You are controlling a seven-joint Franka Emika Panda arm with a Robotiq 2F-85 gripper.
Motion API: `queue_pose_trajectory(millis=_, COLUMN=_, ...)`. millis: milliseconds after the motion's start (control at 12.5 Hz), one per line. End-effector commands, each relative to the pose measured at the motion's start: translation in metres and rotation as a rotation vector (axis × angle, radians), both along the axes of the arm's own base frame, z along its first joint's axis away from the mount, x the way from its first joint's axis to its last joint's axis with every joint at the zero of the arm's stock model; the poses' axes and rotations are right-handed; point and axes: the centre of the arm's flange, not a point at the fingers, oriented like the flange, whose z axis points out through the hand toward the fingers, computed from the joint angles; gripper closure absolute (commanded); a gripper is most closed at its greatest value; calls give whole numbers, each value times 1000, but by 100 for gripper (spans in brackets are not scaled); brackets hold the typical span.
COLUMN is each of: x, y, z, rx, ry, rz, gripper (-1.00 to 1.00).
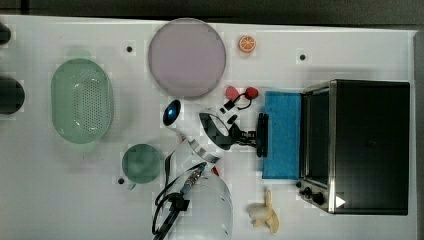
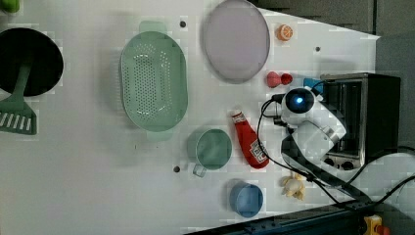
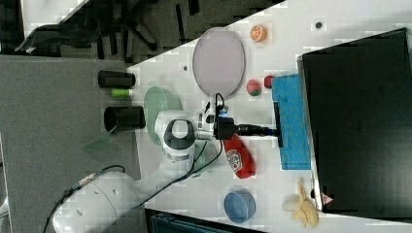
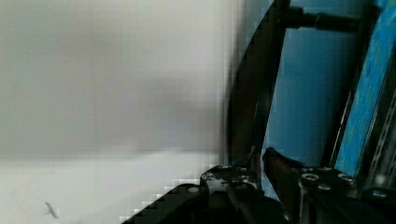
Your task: Flap open oven.
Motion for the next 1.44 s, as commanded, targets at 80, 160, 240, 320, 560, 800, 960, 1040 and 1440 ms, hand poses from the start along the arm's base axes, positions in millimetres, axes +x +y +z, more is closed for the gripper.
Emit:
queue_pose_trajectory(millis=80, x=43, y=0, z=71, rx=137, ry=-245, rz=-168, gripper=65)
queue_pose_trajectory(millis=160, x=49, y=4, z=88, rx=196, ry=-293, rz=-234, gripper=65)
queue_pose_trajectory(millis=240, x=54, y=6, z=108, rx=251, ry=-338, rz=-309, gripper=65)
queue_pose_trajectory(millis=320, x=58, y=6, z=131, rx=315, ry=-385, rz=-405, gripper=65)
queue_pose_trajectory(millis=560, x=66, y=7, z=205, rx=534, ry=-512, rz=-682, gripper=65)
queue_pose_trajectory(millis=800, x=69, y=5, z=280, rx=665, ry=-587, rz=-803, gripper=65)
queue_pose_trajectory(millis=960, x=64, y=3, z=331, rx=681, ry=-587, rz=-824, gripper=65)
queue_pose_trajectory(millis=1040, x=58, y=3, z=355, rx=679, ry=-557, rz=-834, gripper=65)
queue_pose_trajectory(millis=1440, x=29, y=-5, z=450, rx=561, ry=-494, rz=-902, gripper=65)
